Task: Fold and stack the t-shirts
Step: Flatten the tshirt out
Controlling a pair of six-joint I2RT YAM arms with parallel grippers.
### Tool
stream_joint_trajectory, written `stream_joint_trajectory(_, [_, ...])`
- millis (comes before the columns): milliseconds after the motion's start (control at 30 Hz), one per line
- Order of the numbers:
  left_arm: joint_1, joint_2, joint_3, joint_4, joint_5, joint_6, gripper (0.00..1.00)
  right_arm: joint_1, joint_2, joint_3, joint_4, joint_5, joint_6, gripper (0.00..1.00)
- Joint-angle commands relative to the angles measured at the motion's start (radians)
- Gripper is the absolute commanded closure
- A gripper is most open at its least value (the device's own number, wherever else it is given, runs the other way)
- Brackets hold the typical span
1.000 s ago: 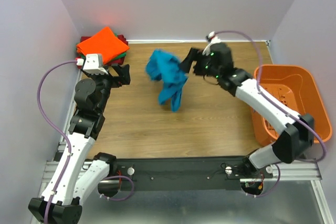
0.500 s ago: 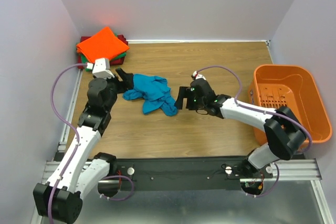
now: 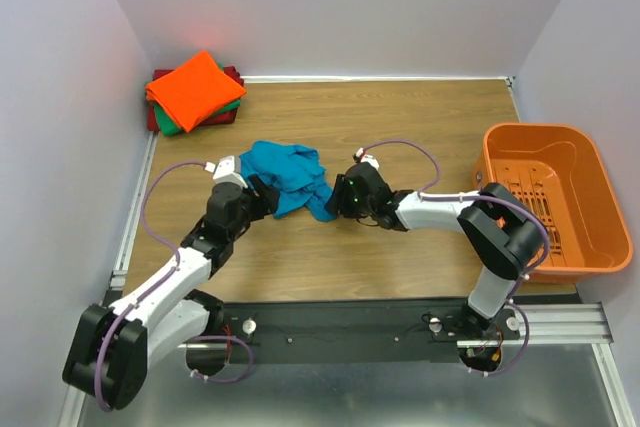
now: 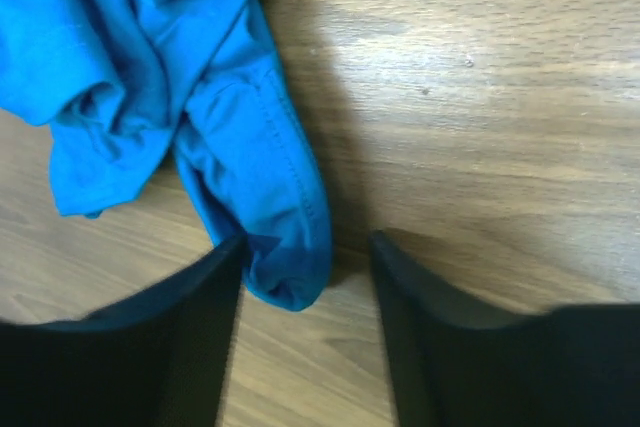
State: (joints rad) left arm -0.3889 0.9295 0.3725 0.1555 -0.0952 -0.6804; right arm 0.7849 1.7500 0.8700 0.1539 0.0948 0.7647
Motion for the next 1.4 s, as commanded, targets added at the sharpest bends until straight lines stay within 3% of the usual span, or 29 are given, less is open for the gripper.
stream_joint_trajectory(0, [-0.079, 0.055, -0.044, 0.116, -0.035, -0.051, 0.33, 0.008, 0.022, -0.025, 0.018, 0.068, 0.033, 0.54])
stream_joint_trajectory(100, [-0.105, 0.114, -0.063, 0.174, -0.063, -0.056, 0.33, 0.01, 0.013, -0.023, 0.018, 0.075, 0.036, 0.69])
stream_joint_trajectory(233, [-0.128, 0.215, -0.047, 0.194, -0.096, -0.05, 0.33, 0.01, -0.004, -0.022, 0.015, 0.082, 0.038, 0.77])
stream_joint_trajectory(367, [-0.139, 0.278, -0.038, 0.229, -0.127, -0.051, 0.33, 0.01, -0.032, -0.023, 0.009, 0.097, 0.038, 0.8])
stream_joint_trajectory(500, [-0.153, 0.339, -0.011, 0.251, -0.13, -0.045, 0.4, 0.01, -0.061, -0.019, -0.008, 0.117, 0.03, 0.83])
stream_joint_trajectory(600, [-0.157, 0.364, 0.0, 0.257, -0.141, -0.047, 0.54, 0.01, -0.084, -0.012, -0.022, 0.137, 0.021, 0.85])
stream_joint_trajectory(633, [-0.157, 0.367, 0.003, 0.26, -0.15, -0.044, 0.65, 0.01, -0.092, -0.005, -0.034, 0.144, 0.013, 0.87])
stream_joint_trajectory(700, [-0.157, 0.361, 0.014, 0.262, -0.153, -0.033, 0.78, 0.01, -0.109, 0.004, -0.05, 0.174, 0.001, 0.89])
stream_joint_trajectory(733, [-0.157, 0.344, 0.019, 0.257, -0.155, -0.025, 0.85, 0.008, -0.131, 0.009, -0.069, 0.184, -0.01, 0.89])
stream_joint_trajectory(767, [-0.157, 0.33, 0.032, 0.247, -0.159, -0.018, 1.0, 0.007, -0.139, 0.023, -0.079, 0.209, -0.019, 0.9])
stream_joint_trajectory(900, [-0.156, 0.208, 0.094, 0.112, -0.208, 0.002, 1.0, -0.004, -0.216, 0.079, -0.151, 0.294, -0.074, 0.91])
stream_joint_trajectory(1067, [-0.154, -0.078, 0.218, -0.132, -0.31, 0.048, 1.0, -0.064, -0.377, 0.17, -0.289, 0.367, -0.163, 0.93])
stream_joint_trajectory(1367, [-0.151, -0.293, 0.664, -0.395, -0.397, 0.172, 1.0, -0.081, -0.592, 0.437, -0.41, 0.482, -0.341, 0.94])
